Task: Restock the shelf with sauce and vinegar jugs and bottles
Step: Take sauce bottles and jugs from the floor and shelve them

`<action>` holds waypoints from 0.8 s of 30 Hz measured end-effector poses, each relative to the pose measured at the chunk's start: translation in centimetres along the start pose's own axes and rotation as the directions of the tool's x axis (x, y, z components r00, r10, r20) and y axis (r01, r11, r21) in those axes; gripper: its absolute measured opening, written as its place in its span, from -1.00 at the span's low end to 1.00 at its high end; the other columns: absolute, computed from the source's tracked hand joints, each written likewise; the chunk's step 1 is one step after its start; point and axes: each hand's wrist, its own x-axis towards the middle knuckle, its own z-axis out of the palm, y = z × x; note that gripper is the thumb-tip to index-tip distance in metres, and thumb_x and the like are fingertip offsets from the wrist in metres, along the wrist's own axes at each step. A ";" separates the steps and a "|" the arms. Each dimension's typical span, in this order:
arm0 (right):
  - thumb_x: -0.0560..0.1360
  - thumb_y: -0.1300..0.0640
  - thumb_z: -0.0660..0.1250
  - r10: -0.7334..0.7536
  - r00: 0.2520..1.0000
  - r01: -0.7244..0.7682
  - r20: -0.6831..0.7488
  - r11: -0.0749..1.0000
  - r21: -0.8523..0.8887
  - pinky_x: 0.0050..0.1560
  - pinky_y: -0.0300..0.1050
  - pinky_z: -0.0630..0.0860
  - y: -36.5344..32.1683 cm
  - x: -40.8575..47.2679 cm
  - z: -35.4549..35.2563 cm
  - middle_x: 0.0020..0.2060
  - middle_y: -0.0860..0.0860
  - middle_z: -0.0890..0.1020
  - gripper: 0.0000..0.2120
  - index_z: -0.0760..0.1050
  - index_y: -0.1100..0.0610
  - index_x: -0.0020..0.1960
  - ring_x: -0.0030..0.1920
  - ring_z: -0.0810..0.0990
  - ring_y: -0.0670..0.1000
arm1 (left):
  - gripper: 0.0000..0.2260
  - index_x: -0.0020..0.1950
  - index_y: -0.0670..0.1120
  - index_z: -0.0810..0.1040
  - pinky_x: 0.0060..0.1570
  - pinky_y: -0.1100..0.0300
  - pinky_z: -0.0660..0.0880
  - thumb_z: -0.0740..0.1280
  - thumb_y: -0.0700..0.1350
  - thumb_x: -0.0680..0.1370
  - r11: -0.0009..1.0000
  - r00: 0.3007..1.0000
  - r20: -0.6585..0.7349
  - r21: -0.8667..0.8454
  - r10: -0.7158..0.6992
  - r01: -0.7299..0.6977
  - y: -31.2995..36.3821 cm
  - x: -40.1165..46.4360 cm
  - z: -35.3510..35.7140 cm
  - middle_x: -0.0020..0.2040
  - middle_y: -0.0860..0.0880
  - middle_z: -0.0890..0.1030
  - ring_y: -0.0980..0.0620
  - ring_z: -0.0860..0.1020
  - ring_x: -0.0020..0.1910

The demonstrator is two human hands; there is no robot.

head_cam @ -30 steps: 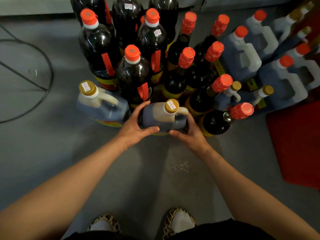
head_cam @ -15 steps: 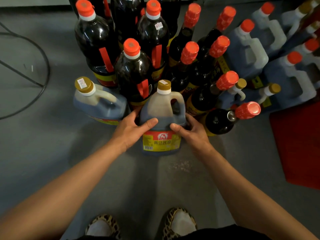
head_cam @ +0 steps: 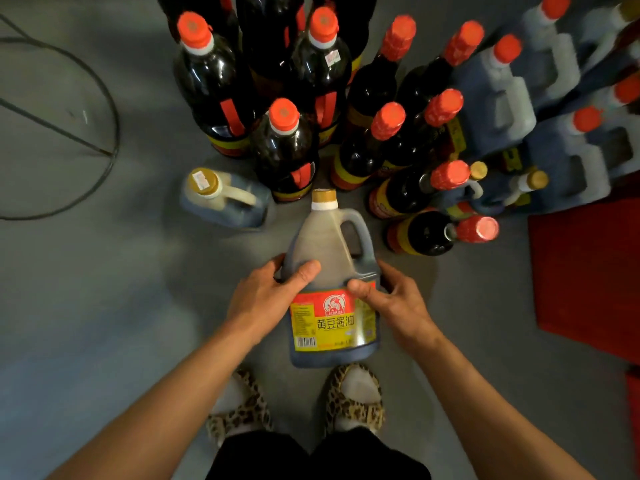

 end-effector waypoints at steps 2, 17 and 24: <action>0.36 0.07 0.58 0.038 0.999 -0.038 0.001 0.999 0.029 -0.04 -0.09 0.64 -2.0 -3.1 1.0 0.03 0.10 0.73 -0.54 0.60 0.15 0.22 0.04 0.72 0.12 | -0.14 0.20 0.23 0.55 0.06 0.04 0.54 0.08 0.70 0.12 0.999 0.999 -0.004 0.006 -0.048 0.048 1.0 -3.2 -1.5 -0.05 0.15 0.67 0.06 0.62 -0.02; 0.24 -0.09 0.67 0.086 0.993 -0.094 0.086 0.992 0.085 -0.12 -0.08 0.66 -27.4 -24.8 10.7 0.01 0.14 0.74 -0.48 0.67 0.08 0.12 -0.01 0.74 0.17 | -0.15 0.18 0.14 0.59 0.11 0.01 0.56 0.08 0.66 0.14 0.995 0.994 -0.052 -0.047 -0.091 0.089 17.5 -29.2 -20.9 -0.12 0.08 0.71 0.01 0.68 -0.09; 0.34 0.09 0.59 -0.111 0.990 0.099 0.084 0.986 0.138 -0.14 0.05 0.66 -44.9 -33.2 15.7 -0.04 0.24 0.73 -0.54 0.61 0.26 0.16 -0.06 0.73 0.24 | -0.39 -0.09 0.13 0.58 0.06 0.09 0.57 0.24 0.60 0.21 0.986 0.981 -0.162 -0.112 0.102 -0.121 30.8 -39.8 -32.9 -0.12 0.10 0.70 0.08 0.66 -0.08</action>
